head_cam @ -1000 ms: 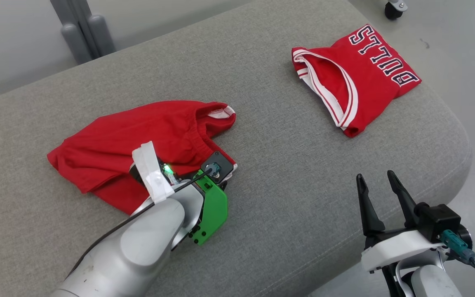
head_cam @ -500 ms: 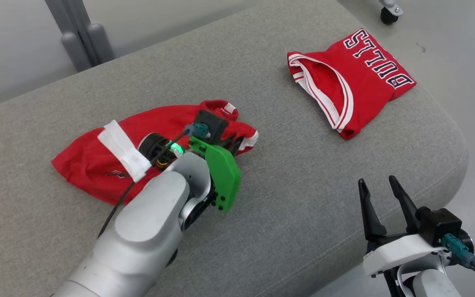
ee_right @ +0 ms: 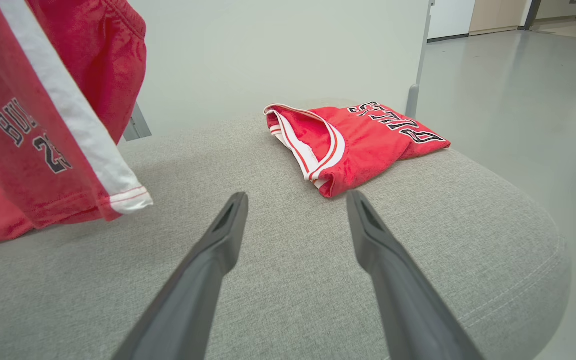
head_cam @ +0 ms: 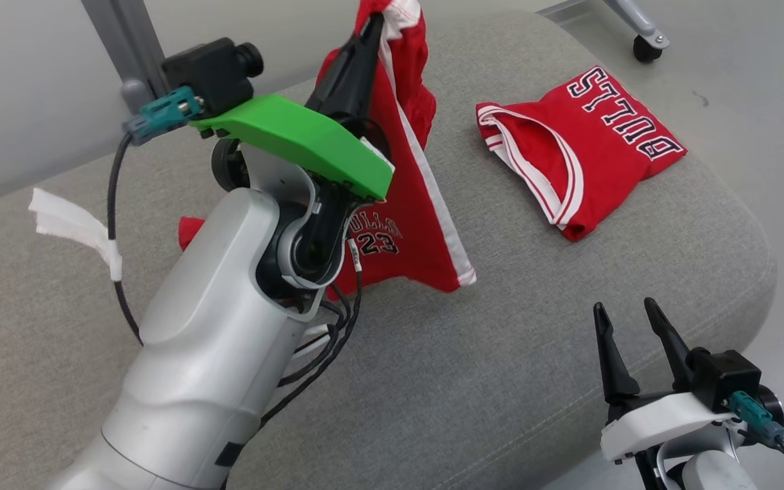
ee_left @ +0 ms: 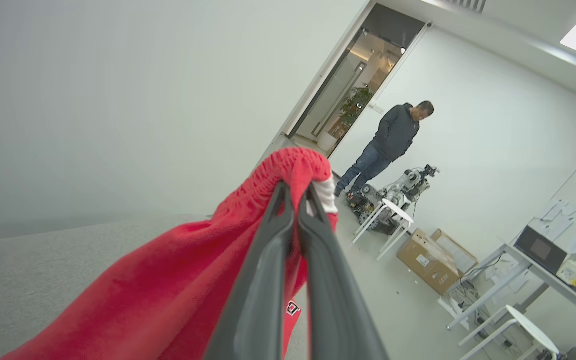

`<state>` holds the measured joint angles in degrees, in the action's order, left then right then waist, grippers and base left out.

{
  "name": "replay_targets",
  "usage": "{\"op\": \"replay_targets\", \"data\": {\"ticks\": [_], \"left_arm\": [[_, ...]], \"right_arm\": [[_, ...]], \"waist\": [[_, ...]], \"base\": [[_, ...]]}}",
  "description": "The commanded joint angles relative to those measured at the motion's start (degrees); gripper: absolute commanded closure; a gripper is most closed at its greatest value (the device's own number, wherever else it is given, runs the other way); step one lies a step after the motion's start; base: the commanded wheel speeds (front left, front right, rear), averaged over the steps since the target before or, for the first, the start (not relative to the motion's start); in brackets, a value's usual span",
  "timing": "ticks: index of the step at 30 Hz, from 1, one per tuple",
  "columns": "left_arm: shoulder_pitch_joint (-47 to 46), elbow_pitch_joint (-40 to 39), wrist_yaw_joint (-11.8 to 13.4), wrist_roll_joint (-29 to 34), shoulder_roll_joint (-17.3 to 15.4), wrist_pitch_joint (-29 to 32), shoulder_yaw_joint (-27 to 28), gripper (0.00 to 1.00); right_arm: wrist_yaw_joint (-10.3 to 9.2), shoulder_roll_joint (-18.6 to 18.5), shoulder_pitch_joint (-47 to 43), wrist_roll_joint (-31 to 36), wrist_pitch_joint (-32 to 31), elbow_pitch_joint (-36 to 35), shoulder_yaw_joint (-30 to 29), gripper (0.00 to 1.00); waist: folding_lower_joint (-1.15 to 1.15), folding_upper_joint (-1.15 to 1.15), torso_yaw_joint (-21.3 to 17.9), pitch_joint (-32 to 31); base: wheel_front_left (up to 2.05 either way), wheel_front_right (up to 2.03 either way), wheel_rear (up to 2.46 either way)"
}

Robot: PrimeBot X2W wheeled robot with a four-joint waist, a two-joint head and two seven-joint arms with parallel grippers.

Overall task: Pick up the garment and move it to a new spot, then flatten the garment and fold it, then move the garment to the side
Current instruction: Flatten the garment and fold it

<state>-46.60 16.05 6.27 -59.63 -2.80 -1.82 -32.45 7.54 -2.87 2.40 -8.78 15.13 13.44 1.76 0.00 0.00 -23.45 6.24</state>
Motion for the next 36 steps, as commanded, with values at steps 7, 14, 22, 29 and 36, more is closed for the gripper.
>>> {"op": "replay_targets", "data": {"ticks": [7, 14, 22, 29, 36], "left_arm": [[4.79, -4.57, 7.01, -7.24, -0.3, -12.52, 3.06, 1.0], [19.56, -4.05, 6.35, -4.07, -0.3, -13.32, 11.14, 1.0], [35.41, -1.46, 1.31, -3.56, -0.25, -13.36, 19.84, 1.0], [40.77, 1.05, -6.69, -6.93, -0.24, -13.35, 20.78, 0.51], [43.88, 4.58, -10.0, -3.85, -0.25, -13.35, 18.51, 0.0]], "right_arm": [[-0.11, -0.06, -0.94, 0.73, 0.0, -0.48, -1.17, 0.0], [-0.11, -0.05, -0.76, 1.44, 0.0, -0.42, -2.1, 0.0], [-0.11, -0.06, -0.7, 2.92, 0.0, -0.23, -2.59, 0.0], [-0.11, -0.09, -0.54, 4.16, 0.0, 0.11, -2.38, 0.0], [-0.11, -0.09, -0.61, 4.93, 0.0, 0.47, -2.56, 0.0]], "waist": [[0.0, 0.0, 2.95, 0.19], [0.0, 0.0, 7.44, 1.09], [0.0, 0.0, 13.0, 1.32], [0.0, 0.0, 17.33, 1.38], [0.0, 0.0, 19.26, 0.58]], "base": [[0.0, 0.0, 0.0], [0.0, 0.0, 0.0], [0.0, 0.0, 0.0], [0.0, 0.0, 0.0], [0.0, 0.0, 0.0]]}}
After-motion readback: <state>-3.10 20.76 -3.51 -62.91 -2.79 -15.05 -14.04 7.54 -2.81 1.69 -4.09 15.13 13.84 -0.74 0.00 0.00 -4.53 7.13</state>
